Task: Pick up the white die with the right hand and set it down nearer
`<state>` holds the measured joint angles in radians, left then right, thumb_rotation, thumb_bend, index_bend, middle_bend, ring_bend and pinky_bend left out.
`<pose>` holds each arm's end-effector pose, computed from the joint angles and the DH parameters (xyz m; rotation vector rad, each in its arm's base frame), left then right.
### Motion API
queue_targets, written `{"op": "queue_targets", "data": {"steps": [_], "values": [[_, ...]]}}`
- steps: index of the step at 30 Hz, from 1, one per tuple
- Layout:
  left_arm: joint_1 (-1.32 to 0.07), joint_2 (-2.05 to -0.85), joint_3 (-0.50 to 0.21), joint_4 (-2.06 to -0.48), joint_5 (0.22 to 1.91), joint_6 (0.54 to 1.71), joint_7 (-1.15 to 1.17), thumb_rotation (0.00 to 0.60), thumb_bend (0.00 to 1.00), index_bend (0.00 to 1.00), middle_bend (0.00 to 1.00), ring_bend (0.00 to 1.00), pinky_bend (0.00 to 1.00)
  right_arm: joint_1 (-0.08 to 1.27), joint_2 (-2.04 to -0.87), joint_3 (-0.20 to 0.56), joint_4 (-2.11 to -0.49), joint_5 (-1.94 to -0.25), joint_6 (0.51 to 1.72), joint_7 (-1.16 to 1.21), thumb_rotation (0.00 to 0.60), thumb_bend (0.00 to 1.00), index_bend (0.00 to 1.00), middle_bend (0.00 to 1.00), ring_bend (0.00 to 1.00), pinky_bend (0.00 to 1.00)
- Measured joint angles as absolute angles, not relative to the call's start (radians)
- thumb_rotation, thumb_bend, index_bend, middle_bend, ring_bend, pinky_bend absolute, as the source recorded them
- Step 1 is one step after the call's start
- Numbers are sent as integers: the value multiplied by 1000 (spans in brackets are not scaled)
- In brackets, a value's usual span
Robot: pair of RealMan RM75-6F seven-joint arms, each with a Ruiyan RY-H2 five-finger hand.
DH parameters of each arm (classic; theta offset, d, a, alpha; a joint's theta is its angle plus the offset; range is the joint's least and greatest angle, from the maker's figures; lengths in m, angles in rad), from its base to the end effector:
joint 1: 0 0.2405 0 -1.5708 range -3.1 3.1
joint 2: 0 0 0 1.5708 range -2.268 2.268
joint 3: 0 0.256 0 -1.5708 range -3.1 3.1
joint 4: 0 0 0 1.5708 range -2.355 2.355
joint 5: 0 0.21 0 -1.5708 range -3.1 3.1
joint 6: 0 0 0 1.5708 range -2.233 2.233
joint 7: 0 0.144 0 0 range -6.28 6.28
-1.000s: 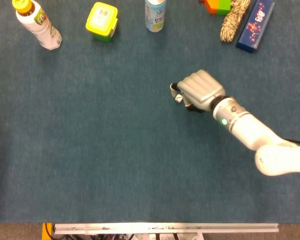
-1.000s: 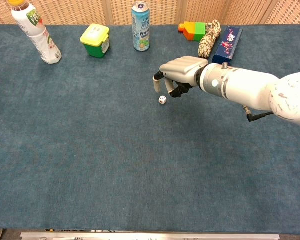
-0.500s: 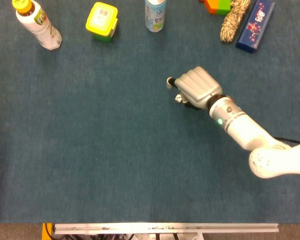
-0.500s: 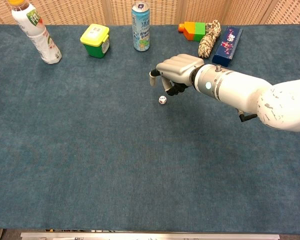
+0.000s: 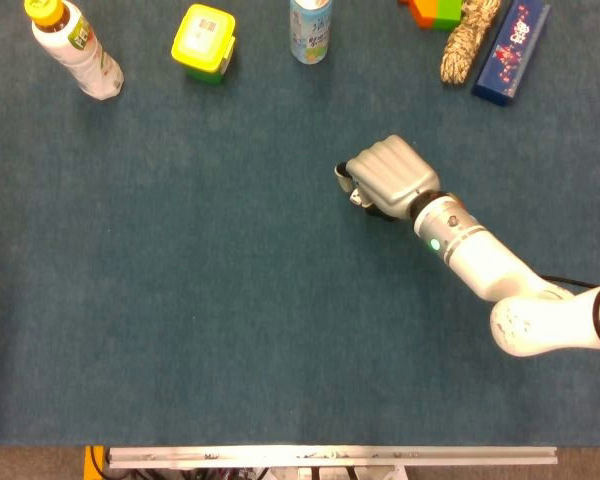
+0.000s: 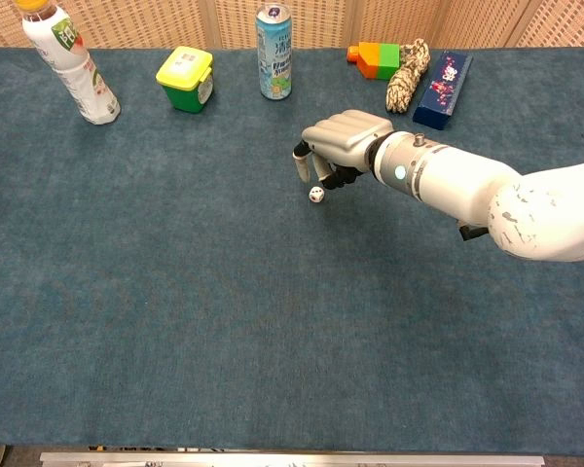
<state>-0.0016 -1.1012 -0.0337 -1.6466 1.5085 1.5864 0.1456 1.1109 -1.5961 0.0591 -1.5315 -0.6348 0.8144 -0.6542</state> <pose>-0.3138 0.1511 0.1724 -1.3392 -0.7919 -0.7975 -0.0813 -0.3444 -0.0694 2.1883 -0.8750 0.6007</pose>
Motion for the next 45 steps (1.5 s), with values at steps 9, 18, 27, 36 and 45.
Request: {"op": "queue_targets", "data": {"steps": [9, 18, 27, 36, 45], "values": [[0, -1101, -34, -1645, 1506, 1585, 148, 600, 203, 201, 225, 256, 100, 1136, -1621, 49, -1487, -581, 799, -679, 516, 976, 417, 1000, 1000, 1000], [2, -1099, -35, -1639, 1503, 1585, 141, 600, 203, 201, 225, 256, 100, 1154, -1645, 41, -1449, -548, 782, -690, 493, 976, 406, 1000, 1000, 1000], [2, -1098, -37, -1638, 1501, 1583, 137, 600, 203, 201, 225, 256, 100, 1164, -1673, 44, -1404, -545, 757, -674, 492, 976, 406, 1000, 1000, 1000], [3, -1098, -38, -1633, 1500, 1584, 134, 600, 202, 201, 225, 256, 100, 1151, -1645, 16, -1435, -550, 757, -667, 492, 976, 406, 1000, 1000, 1000], [1, -1100, -39, -1630, 1498, 1580, 137, 600, 203, 202, 225, 256, 100, 1107, -1553, -2, -1562, -620, 783, -619, 492, 976, 406, 1000, 1000, 1000]]}}
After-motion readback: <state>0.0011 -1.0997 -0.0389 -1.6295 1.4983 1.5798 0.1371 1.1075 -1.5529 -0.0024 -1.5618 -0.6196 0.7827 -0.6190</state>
